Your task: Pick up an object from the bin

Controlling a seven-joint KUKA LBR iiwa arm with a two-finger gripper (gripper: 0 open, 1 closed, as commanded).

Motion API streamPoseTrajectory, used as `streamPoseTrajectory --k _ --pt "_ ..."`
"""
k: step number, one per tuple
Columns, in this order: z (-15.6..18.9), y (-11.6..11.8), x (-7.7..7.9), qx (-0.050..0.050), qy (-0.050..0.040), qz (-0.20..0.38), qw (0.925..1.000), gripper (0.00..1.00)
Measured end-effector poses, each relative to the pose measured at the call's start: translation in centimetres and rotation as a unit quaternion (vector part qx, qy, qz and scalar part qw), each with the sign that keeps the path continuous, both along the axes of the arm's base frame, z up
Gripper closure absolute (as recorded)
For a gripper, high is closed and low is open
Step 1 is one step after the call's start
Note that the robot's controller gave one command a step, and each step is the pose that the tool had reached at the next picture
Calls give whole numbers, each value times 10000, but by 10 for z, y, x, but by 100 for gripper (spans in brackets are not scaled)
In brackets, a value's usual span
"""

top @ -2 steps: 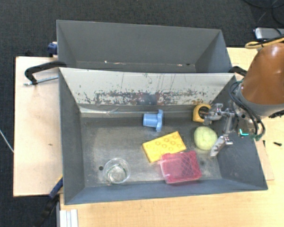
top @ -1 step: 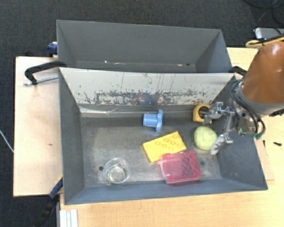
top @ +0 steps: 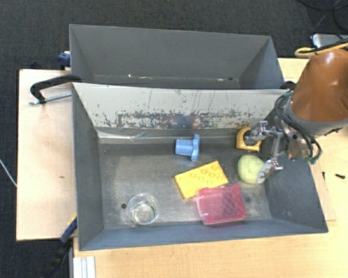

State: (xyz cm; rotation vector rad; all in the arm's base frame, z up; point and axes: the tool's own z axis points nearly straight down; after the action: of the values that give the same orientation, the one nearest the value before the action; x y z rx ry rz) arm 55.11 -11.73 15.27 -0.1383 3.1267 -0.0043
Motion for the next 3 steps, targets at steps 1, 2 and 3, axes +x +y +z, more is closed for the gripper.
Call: streamPoseTrajectory --k 1,2,3 --pt "-62 -10 -17 2 18 1251 9921 0" --pt "-76 -14 -29 2 38 1359 9907 100" --pt "-76 -14 -29 1 37 1362 9907 100"
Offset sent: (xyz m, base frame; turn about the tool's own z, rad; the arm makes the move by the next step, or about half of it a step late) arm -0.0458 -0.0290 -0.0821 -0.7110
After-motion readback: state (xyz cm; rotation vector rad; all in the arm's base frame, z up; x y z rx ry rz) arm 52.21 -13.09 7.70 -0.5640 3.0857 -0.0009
